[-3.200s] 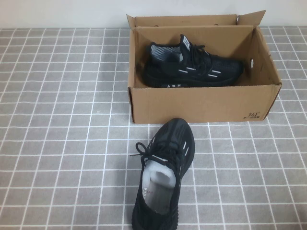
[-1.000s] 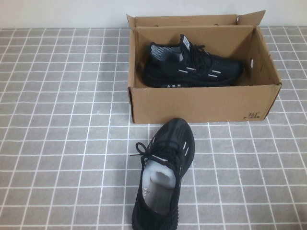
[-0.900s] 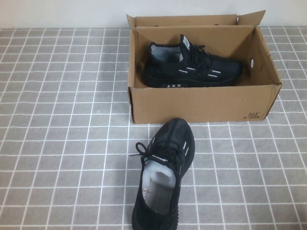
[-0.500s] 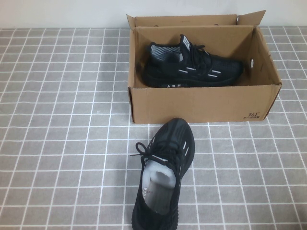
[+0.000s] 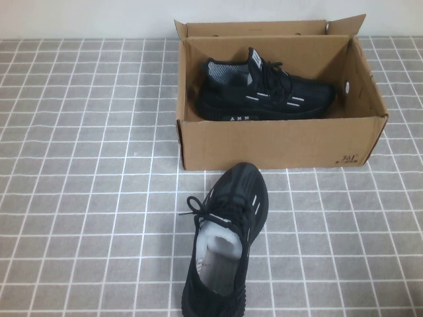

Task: Put shoes into padded shoe box
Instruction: Pick up the shoe from the table

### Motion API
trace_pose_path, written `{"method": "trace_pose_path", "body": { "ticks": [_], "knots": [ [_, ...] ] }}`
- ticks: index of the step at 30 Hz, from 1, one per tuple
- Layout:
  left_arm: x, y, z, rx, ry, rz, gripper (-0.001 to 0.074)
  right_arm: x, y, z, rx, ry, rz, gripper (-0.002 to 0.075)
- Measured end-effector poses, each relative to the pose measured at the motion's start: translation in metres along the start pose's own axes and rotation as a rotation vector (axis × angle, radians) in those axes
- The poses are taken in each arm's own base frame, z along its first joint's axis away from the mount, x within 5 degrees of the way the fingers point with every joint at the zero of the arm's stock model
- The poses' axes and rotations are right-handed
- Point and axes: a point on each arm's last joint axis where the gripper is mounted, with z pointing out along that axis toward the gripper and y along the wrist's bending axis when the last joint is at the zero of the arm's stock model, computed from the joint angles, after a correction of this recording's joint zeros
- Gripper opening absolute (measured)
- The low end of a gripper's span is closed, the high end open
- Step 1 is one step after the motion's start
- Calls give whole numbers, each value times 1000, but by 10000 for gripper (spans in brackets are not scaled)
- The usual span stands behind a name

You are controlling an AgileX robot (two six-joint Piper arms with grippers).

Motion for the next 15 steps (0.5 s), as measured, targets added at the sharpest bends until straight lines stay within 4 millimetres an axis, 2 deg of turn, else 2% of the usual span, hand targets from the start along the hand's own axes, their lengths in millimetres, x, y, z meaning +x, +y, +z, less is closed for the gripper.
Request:
{"method": "trace_pose_path", "body": {
  "ticks": [11, 15],
  "knots": [
    [-2, -1, 6, 9, -10, 10, -4, 0, 0, 0, 0, 0, 0, -6],
    [5, -1, 20, -6, 137, 86, -4, 0, 0, 0, 0, 0, 0, -6]
  ]
}}
